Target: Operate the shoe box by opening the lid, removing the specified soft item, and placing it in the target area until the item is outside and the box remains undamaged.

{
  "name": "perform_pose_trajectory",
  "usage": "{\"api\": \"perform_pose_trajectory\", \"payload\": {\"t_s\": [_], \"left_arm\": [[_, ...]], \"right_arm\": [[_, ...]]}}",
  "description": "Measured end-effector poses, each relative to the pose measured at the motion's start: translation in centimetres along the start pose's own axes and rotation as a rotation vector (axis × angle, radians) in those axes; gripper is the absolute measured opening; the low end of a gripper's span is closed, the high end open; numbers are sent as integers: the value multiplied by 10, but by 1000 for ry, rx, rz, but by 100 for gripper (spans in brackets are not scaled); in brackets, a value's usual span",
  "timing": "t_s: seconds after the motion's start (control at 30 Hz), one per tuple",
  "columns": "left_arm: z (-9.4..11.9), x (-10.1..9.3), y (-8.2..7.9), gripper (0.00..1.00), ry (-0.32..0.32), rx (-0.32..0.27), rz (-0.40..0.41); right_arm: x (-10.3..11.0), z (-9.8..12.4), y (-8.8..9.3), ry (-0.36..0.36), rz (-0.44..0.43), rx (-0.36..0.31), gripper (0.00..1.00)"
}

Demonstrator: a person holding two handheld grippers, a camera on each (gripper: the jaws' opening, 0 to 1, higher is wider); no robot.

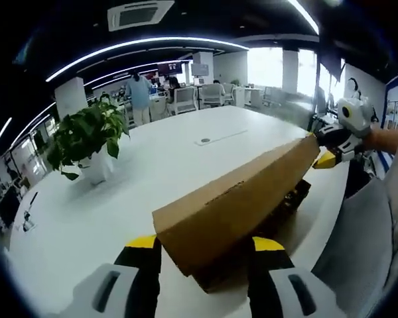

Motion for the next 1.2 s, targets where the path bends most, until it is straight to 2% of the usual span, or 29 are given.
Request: {"api": "perform_pose_trajectory", "payload": {"t_s": [0.17, 0.4, 0.97, 1.2], "left_arm": [[-3, 8, -11, 46, -16, -26, 6], [-12, 21, -29, 38, -76, -67, -11], [-32, 52, -52, 11, -187, -111, -34], [-40, 59, -59, 7, -208, -119, -42]], "right_arm": [[-8, 1, -10, 13, 19, -14, 32], [-25, 2, -26, 33, 44, -31, 30], [-56, -1, -44, 66, 89, -37, 23], [-70, -3, -50, 92, 93, -48, 19]]}}
Point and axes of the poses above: the point that each gripper's makers call its tool centre point, and the gripper's own axes: z roughly backward along the fingers, x roughly to its left, y roughly out of its underside, the point moved 3 cm from there along z, roughly backward along the fingers, and after that the axes turned 15 degrees about -y, right-handed, at the moved point
